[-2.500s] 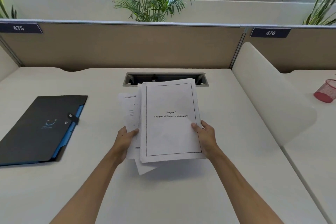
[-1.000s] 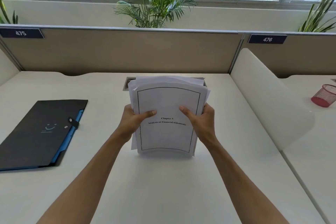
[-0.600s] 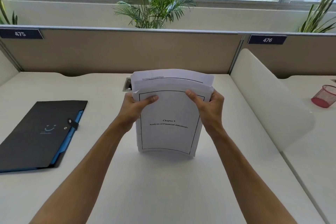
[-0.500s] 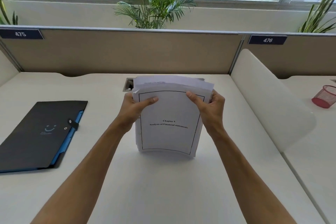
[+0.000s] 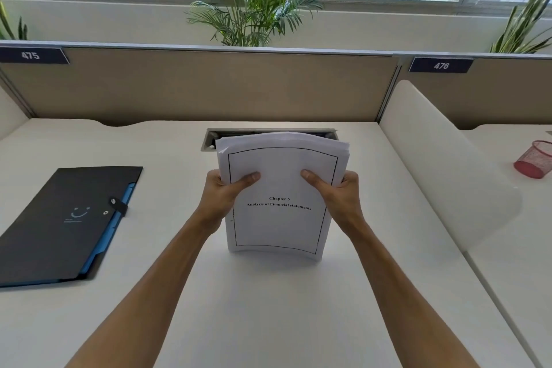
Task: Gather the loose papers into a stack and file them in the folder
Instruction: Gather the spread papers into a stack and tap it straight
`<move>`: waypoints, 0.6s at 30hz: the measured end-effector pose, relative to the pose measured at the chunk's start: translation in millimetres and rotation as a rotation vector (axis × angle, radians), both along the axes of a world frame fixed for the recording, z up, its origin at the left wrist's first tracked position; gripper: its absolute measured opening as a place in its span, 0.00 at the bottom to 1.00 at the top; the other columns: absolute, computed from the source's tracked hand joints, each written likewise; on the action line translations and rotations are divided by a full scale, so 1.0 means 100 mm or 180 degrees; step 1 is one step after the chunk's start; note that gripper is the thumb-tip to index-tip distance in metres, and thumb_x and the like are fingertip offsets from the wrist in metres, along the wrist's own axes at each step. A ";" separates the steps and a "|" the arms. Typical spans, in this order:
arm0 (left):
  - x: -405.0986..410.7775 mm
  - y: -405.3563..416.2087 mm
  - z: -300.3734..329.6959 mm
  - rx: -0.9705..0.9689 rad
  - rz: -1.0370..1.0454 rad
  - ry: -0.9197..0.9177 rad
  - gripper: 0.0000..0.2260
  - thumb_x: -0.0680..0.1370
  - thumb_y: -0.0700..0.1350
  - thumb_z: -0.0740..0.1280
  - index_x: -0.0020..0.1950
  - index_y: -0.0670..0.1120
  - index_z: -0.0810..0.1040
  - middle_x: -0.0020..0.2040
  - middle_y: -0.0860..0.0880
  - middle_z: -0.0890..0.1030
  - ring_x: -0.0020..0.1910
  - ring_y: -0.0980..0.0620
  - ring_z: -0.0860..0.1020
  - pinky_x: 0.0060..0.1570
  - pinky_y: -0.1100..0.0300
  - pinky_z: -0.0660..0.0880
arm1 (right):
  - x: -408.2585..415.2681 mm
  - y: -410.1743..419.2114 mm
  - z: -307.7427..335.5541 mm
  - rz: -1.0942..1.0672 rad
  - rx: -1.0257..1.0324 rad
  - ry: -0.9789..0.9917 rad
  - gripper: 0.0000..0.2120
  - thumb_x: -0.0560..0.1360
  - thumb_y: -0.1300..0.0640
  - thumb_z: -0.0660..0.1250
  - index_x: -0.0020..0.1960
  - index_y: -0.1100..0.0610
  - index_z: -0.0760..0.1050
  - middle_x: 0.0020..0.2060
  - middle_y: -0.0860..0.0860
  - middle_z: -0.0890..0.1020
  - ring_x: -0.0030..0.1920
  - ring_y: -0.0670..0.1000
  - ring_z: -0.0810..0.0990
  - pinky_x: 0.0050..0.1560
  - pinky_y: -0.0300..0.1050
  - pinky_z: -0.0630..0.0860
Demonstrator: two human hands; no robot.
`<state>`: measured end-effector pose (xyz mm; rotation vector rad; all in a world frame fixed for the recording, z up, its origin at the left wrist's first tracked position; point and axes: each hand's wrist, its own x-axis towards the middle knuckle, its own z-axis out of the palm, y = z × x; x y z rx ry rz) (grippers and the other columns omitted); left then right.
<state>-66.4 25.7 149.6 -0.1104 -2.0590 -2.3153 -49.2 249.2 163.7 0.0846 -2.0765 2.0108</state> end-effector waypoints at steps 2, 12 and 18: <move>0.00 -0.01 0.02 0.0034 -0.0019 0.0039 0.05 0.71 0.40 0.75 0.46 0.46 0.85 0.48 0.44 0.86 0.47 0.45 0.84 0.48 0.50 0.81 | -0.01 0.00 0.01 -0.0011 -0.0203 0.0017 0.07 0.70 0.61 0.76 0.39 0.49 0.84 0.36 0.47 0.87 0.38 0.49 0.86 0.42 0.50 0.84; 0.12 0.04 -0.24 0.0028 -0.0059 -0.0123 0.06 0.73 0.38 0.72 0.46 0.47 0.86 0.48 0.44 0.86 0.48 0.46 0.84 0.49 0.49 0.81 | 0.05 -0.06 -0.27 -0.0101 -0.0343 -0.0242 0.05 0.71 0.62 0.75 0.38 0.54 0.84 0.35 0.48 0.86 0.36 0.49 0.85 0.39 0.46 0.83; 0.10 0.05 -0.31 0.0001 -0.0040 -0.0145 0.04 0.74 0.39 0.72 0.46 0.43 0.85 0.49 0.43 0.85 0.49 0.46 0.83 0.51 0.48 0.80 | 0.04 -0.05 -0.38 -0.0043 -0.0347 -0.0336 0.05 0.71 0.62 0.75 0.38 0.55 0.84 0.35 0.48 0.86 0.37 0.49 0.84 0.40 0.45 0.83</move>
